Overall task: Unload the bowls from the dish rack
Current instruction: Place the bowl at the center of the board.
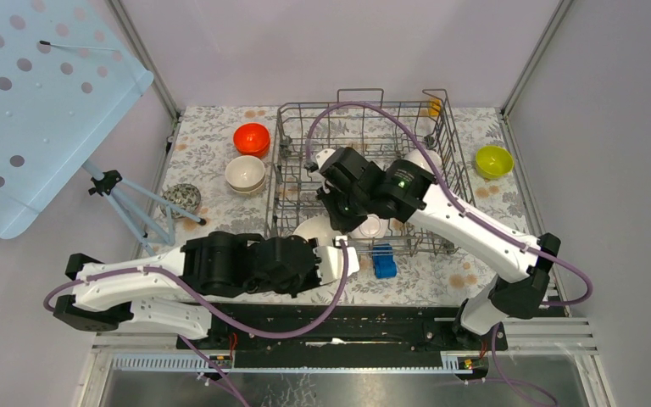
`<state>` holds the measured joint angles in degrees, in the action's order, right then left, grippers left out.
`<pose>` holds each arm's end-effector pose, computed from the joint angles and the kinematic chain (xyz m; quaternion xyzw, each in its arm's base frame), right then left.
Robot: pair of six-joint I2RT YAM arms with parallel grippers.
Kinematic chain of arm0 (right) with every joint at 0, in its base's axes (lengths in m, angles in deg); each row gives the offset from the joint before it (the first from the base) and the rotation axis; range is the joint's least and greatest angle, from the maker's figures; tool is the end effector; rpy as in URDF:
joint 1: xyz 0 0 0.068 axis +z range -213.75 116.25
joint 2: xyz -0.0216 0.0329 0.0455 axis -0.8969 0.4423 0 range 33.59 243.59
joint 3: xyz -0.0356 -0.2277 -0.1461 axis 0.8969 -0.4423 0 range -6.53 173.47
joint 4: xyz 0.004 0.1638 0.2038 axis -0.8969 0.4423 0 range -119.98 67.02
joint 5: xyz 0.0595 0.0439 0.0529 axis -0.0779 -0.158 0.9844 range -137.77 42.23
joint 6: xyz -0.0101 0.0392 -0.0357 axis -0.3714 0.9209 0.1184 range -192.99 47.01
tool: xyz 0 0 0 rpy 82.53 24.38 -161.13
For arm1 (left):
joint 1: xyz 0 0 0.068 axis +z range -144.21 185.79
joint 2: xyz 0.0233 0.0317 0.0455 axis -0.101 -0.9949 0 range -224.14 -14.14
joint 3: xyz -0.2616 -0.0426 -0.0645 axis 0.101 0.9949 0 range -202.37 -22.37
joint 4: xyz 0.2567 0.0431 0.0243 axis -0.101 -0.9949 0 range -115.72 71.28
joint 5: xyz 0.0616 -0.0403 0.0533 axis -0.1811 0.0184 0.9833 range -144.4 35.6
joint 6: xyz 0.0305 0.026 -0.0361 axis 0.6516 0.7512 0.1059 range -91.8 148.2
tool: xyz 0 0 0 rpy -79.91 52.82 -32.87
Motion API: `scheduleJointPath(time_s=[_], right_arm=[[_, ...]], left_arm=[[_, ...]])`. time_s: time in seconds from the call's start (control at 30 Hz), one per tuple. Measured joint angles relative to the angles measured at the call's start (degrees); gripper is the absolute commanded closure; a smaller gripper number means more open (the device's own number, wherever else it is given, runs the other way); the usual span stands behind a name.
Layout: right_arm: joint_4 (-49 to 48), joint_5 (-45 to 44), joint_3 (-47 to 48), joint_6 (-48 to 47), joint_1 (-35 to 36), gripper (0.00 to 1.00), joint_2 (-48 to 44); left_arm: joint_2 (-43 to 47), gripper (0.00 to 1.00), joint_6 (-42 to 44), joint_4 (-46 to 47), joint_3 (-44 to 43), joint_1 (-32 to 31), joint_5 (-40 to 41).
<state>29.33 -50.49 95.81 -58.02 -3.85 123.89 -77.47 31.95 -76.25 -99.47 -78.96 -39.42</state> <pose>0.1633 0.2784 0.4069 -0.3478 0.8636 0.2038 0.3027 0.0278 -0.2017 0.3910 0.5997 0.6888 -0.1616 0.3739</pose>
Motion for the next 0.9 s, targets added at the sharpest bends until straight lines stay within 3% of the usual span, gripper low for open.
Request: scheduleJointPath(time_s=[0.23,0.27,0.33,0.4,0.57,0.9], right_arm=[[1.14,-1.25,-1.01,-0.79,0.13,1.00,0.55],[1.11,-1.38,-1.01,-0.76,0.13,1.00,0.52],[0.81,-2.16,-1.22,-0.70,0.17,1.00,0.44],[0.20,-2.91,-1.92,-0.20,0.24,1.00,-0.09],[-1.20,-4.63,-4.35,1.42,0.55,1.00,-3.48],[-5.97,-9.01,-10.05,4.52,0.72,1.00,-13.64]], left_arm=[[1.11,0.99,-0.87,1.70,0.07,-0.04,0.24],[1.11,0.94,-1.05,1.81,0.15,-0.04,0.46],[1.11,0.71,-1.33,1.92,0.37,-0.04,1.16],[1.14,0.38,-1.84,1.95,0.46,-0.04,2.47],[2.45,0.04,-3.78,4.09,0.85,0.07,7.04],[7.89,0.01,-9.27,9.75,1.73,0.07,13.79]])
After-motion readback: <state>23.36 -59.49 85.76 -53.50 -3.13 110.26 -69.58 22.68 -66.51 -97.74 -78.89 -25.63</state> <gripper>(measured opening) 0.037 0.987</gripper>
